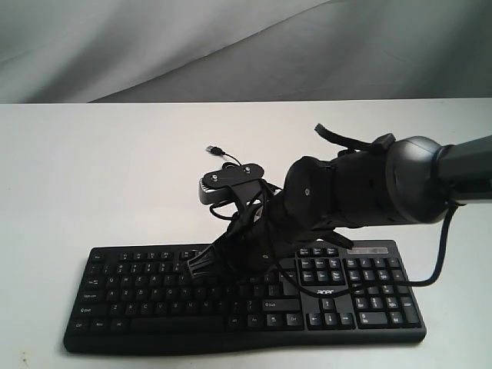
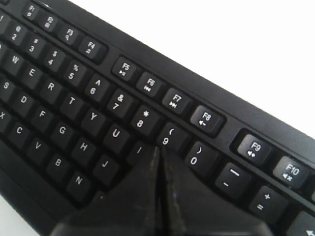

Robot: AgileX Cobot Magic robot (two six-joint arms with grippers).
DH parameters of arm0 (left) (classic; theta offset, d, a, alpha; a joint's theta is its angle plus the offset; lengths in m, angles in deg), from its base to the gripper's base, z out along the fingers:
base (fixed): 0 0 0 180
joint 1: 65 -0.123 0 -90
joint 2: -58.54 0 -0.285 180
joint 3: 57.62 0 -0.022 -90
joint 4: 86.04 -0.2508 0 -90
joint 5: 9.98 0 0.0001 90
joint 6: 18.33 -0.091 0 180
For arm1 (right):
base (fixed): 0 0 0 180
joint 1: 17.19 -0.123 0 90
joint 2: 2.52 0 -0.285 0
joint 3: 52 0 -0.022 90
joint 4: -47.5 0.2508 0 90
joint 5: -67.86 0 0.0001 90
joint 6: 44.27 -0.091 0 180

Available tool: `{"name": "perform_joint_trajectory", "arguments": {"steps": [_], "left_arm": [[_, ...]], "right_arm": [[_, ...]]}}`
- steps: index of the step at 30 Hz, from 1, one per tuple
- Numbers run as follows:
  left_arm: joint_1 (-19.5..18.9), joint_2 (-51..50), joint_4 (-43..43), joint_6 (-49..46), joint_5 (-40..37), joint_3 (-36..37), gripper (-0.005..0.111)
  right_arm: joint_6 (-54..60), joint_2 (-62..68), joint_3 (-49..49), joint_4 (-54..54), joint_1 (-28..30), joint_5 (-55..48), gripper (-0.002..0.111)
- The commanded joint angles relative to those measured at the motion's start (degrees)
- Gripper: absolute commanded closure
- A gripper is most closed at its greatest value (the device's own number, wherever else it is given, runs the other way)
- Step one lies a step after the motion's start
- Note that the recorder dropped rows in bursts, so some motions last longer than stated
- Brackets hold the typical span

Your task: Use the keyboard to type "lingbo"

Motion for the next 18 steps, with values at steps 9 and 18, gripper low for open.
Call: {"name": "perform_joint_trajectory", "arguments": {"steps": [9,18], "left_arm": [[-0.11,0.15,0.46,0.23,0.26,0.25,0.106],[-0.11,0.15,0.46,0.23,0.26,0.25,0.106]], "right_arm": [[0.03,-0.41,0.29,-0.37,0.21,0.90,0.108],[-0.08,0.33,0.29,-0.37,0.21,0.79,0.108]]}}
